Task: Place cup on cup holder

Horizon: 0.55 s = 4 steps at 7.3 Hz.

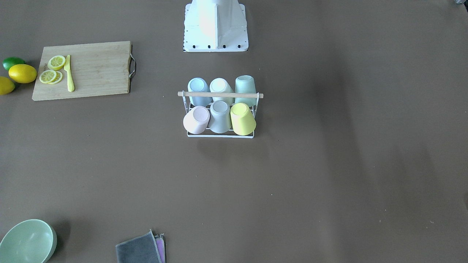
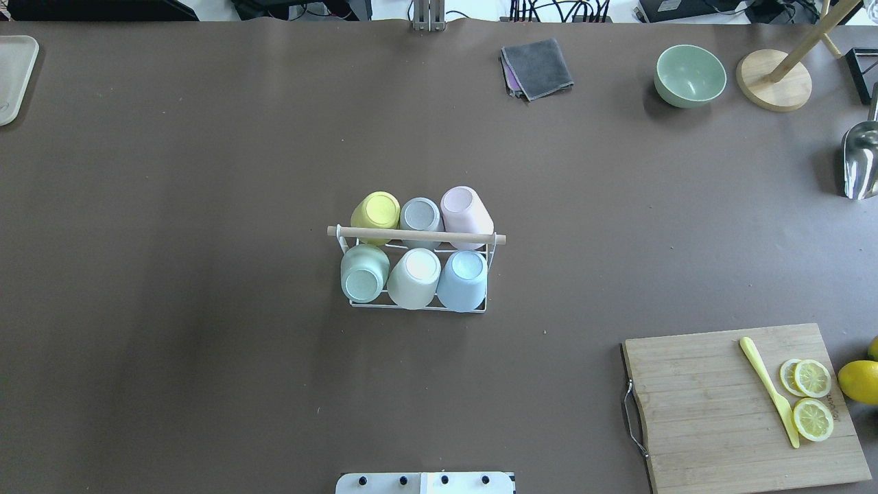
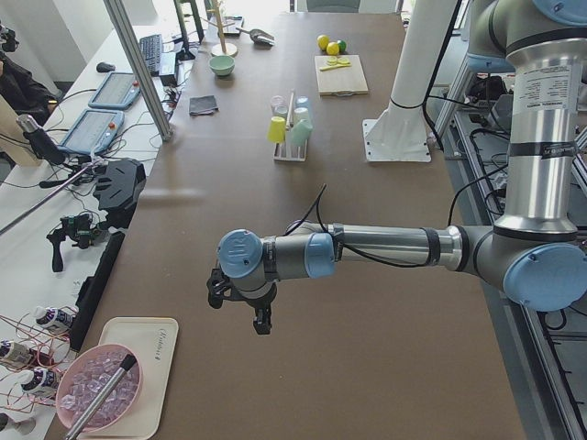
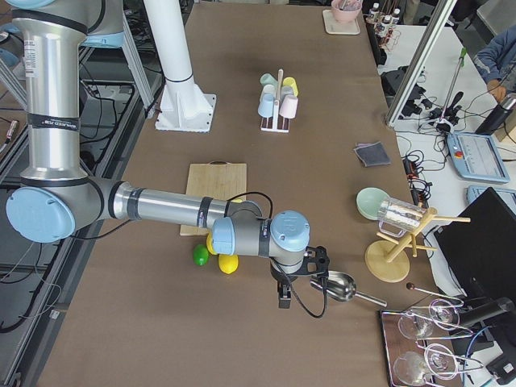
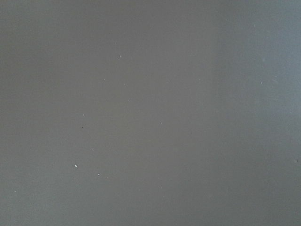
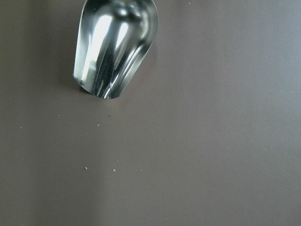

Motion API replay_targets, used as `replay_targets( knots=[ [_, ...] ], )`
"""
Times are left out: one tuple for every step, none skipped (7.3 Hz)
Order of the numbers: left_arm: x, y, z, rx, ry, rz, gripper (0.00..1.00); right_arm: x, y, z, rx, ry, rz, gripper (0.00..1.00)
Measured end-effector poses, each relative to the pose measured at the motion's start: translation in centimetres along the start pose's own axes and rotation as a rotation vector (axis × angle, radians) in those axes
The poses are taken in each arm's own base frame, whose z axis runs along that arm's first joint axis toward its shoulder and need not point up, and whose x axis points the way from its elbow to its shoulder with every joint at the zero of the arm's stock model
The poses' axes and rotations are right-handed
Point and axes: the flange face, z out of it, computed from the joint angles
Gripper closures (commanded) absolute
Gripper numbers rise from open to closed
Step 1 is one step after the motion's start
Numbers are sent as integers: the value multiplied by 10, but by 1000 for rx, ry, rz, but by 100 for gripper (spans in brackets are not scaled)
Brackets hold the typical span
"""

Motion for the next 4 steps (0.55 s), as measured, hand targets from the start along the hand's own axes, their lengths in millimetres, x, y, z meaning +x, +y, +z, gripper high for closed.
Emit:
replay_targets(
  knots=[
    [1, -1, -1, 2, 0, 2, 2, 0, 0, 0, 0, 1, -3, 0],
    [0, -1, -1, 2, -1, 2, 2, 1, 1, 0, -1, 2, -4, 0],
    [0, -1, -1, 2, -1, 2, 2, 1, 2, 1, -2, 6, -4, 0],
    [1, -1, -1, 2, -1, 2, 2, 4, 3, 3, -5, 16, -4, 0]
  ],
)
